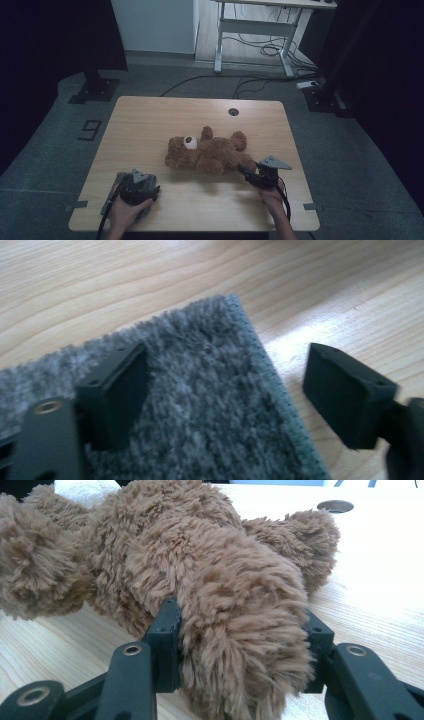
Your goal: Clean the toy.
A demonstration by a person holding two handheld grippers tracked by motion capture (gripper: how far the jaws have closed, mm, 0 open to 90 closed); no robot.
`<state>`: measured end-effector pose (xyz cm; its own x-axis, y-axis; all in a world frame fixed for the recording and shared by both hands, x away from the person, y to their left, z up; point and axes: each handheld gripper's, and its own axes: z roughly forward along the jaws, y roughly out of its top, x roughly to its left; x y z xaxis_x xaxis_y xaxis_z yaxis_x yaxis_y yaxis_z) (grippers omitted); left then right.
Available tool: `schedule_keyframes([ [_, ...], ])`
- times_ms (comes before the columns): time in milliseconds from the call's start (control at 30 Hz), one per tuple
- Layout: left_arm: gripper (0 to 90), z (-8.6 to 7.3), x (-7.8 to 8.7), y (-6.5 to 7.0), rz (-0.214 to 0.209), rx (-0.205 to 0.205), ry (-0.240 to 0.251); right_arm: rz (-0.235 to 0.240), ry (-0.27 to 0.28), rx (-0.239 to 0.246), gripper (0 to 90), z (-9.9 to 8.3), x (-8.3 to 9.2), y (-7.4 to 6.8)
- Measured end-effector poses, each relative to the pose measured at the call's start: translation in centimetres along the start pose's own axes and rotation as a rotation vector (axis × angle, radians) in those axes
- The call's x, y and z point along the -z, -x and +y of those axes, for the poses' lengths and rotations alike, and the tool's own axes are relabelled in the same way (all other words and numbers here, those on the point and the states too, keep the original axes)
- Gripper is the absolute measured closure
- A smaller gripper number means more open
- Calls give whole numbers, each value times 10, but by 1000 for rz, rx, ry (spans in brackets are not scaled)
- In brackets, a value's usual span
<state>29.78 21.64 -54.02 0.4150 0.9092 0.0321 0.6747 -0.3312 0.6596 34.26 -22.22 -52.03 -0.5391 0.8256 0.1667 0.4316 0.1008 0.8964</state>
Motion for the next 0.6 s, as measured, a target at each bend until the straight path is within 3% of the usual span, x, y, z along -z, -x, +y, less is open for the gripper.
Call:
schedule_keyframes([
  [67,311,-1,1,-3,7,7,10,0,0,-1,499,0,0,0],
  [233,401,-2,3,-5,13,3,17,-1,-1,-3,499,0,0,0],
  [433,642,-5,6,-13,20,-17,28,-1,-2,-4,499,-1,0,0],
  [600,740,-5,8,-15,14,-16,38,1,-5,-5,498,-1,0,0],
])
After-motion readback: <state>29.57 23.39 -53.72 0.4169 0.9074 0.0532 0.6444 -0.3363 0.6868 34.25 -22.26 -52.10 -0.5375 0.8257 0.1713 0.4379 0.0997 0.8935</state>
